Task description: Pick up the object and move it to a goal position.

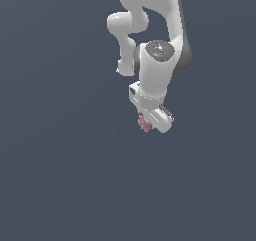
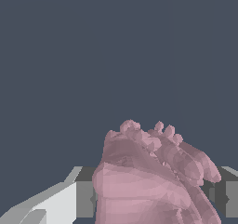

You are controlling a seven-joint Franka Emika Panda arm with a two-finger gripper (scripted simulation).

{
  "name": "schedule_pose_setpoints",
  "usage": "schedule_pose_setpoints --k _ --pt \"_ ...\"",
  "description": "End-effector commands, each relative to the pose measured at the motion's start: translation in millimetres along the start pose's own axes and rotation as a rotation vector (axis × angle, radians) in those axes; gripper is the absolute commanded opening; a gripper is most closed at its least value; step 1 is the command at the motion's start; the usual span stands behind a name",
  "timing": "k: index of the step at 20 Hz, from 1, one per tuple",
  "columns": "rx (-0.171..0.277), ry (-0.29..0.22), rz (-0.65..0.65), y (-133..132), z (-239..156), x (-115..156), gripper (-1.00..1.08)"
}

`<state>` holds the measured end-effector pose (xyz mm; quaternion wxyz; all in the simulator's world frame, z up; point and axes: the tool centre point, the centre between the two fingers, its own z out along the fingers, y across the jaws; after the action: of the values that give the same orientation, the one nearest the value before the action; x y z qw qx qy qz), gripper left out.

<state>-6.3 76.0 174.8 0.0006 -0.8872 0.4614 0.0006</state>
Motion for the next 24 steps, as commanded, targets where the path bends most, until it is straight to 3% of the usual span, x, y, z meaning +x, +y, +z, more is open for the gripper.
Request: schedule_pose_setpoints --k 1,24 --pt "0.000 0.000 0.000 9.6 -25.8 -1.7 -1.00" --pt "-0.001 0.002 0.001 95.0 -275.9 -13.6 -1.00"
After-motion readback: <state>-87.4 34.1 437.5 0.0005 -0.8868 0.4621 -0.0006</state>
